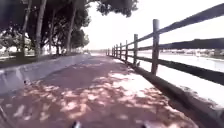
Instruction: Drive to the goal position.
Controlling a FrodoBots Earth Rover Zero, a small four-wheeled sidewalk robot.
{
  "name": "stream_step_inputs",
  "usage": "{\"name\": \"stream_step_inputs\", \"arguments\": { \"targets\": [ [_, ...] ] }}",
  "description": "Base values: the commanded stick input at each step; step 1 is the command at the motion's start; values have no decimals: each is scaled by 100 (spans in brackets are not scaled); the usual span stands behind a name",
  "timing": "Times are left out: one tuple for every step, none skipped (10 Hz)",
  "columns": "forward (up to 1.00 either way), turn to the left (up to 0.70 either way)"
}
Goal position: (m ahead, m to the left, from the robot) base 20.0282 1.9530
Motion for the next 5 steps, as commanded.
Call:
{"name": "stream_step_inputs", "arguments": {
  "targets": [
    [70, 0],
    [70, 0],
    [70, 0],
    [70, 0],
    [70, 0]
  ]
}}
